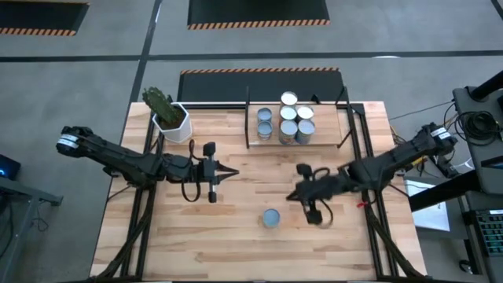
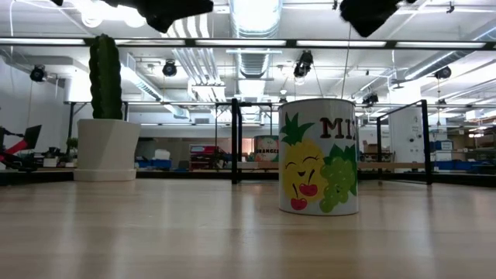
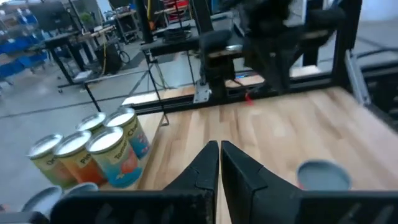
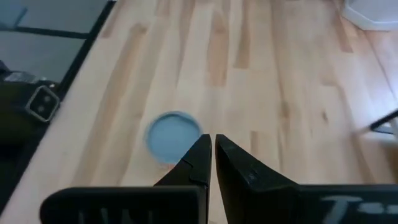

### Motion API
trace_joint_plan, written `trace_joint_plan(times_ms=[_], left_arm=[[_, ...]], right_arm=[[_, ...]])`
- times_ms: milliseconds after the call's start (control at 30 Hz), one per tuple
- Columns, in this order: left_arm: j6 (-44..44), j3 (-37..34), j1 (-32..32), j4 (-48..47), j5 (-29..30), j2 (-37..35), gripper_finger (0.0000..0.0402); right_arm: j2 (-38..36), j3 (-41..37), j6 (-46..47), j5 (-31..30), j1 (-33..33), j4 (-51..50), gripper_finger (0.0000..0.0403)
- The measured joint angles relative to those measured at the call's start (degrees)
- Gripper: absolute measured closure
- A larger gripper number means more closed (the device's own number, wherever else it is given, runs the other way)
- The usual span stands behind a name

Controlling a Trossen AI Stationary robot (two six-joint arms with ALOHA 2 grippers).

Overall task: Pick and place cans onto a shelf
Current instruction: Put the canned mixed fruits on the shelf

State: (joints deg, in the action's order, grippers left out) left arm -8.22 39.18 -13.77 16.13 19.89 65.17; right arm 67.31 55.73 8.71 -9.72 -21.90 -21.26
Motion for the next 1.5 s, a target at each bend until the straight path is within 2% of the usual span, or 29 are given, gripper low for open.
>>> trace_joint_plan(times_ms=[200, 333, 600, 800, 1067, 1233, 1500], left_arm=[[7.58, 0.62, -1.33, 0.42, -5.66, 1.36, 0.0402], [11.04, 0.54, -5.00, 1.52, -5.98, 5.91, 0.0402], [11.79, 4.18, -11.57, 4.25, -6.01, 16.32, 0.0402], [11.74, 9.24, -12.95, 3.70, -5.98, 23.92, 0.0402], [12.74, 12.84, -13.61, 3.35, -5.94, 30.65, 0.0402], [14.04, 13.49, -13.88, 2.39, -5.94, 31.69, 0.0402], [15.23, 13.40, -13.89, 1.81, -5.87, 31.71, 0.0402]], right_arm=[[3.95, -0.19, 0.76, -6.71, -7.66, 2.54, 0.0390], [7.64, -1.87, -0.28, -8.32, -10.75, 9.32, 0.0390], [17.12, -1.32, 2.38, -10.75, -11.33, 15.92, 0.0390], [22.07, 1.88, 2.68, -11.30, -11.36, 15.49, 0.0390], [24.02, 7.06, 3.34, -11.33, -11.36, 9.10, 0.0382], [24.66, 9.38, 3.97, -11.34, -11.35, 7.07, 0.0317], [25.84, 10.64, 6.08, -11.36, -10.84, 6.06, 0.0139]])
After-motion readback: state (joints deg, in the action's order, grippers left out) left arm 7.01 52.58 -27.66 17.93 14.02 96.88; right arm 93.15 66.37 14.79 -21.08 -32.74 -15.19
